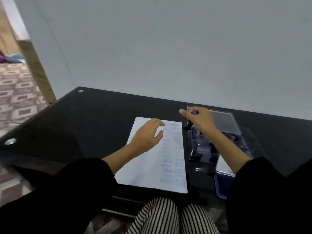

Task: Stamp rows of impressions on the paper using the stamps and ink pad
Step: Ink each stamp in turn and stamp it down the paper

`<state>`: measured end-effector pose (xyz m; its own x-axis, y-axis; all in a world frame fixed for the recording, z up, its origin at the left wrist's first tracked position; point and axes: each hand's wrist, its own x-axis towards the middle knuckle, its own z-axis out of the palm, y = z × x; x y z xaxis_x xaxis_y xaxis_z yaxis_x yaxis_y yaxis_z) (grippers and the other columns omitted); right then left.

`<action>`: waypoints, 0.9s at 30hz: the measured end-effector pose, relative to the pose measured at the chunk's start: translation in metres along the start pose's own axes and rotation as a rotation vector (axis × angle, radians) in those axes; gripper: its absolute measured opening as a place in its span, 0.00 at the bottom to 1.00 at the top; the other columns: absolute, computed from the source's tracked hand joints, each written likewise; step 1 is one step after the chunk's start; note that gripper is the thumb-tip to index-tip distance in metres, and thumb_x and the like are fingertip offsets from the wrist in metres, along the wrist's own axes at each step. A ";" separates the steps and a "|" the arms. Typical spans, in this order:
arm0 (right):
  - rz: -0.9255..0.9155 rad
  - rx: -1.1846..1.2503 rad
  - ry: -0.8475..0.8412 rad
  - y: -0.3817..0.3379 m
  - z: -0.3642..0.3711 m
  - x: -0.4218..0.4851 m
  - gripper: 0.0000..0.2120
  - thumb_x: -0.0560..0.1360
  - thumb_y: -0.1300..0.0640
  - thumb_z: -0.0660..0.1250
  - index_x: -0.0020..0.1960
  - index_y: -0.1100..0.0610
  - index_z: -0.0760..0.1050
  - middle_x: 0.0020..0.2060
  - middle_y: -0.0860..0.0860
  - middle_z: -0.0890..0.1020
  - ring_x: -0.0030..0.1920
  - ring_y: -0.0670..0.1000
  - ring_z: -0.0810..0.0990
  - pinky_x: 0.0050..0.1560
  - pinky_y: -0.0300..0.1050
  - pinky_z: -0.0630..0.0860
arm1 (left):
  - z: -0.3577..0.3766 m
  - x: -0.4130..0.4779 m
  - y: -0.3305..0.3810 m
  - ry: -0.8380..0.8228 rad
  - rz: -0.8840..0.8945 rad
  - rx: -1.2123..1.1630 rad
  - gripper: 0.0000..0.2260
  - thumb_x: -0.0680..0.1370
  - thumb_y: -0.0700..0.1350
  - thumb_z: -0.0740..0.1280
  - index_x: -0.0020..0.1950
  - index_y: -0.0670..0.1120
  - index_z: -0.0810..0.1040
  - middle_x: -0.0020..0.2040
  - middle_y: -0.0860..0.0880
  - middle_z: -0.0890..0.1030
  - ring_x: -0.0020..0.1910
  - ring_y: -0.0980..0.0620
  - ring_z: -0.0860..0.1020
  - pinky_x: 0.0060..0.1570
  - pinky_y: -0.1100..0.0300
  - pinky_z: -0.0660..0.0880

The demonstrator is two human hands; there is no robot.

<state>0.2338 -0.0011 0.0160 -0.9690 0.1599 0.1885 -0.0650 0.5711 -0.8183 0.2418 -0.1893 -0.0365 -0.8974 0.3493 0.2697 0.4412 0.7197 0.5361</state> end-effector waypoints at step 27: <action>-0.226 -0.535 0.006 0.036 0.149 0.107 0.16 0.76 0.54 0.62 0.31 0.58 0.69 0.25 0.50 0.69 0.30 0.49 0.71 0.36 0.41 0.73 | 0.045 0.054 -0.117 -0.098 -0.130 0.240 0.24 0.81 0.53 0.54 0.76 0.47 0.57 0.77 0.51 0.56 0.77 0.53 0.51 0.74 0.57 0.48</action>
<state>0.0925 -0.0834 -0.0745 -0.9435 -0.0098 0.3313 -0.1393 0.9186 -0.3697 0.1416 -0.2278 -0.1205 -0.9479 0.2926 0.1261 0.3185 0.8795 0.3537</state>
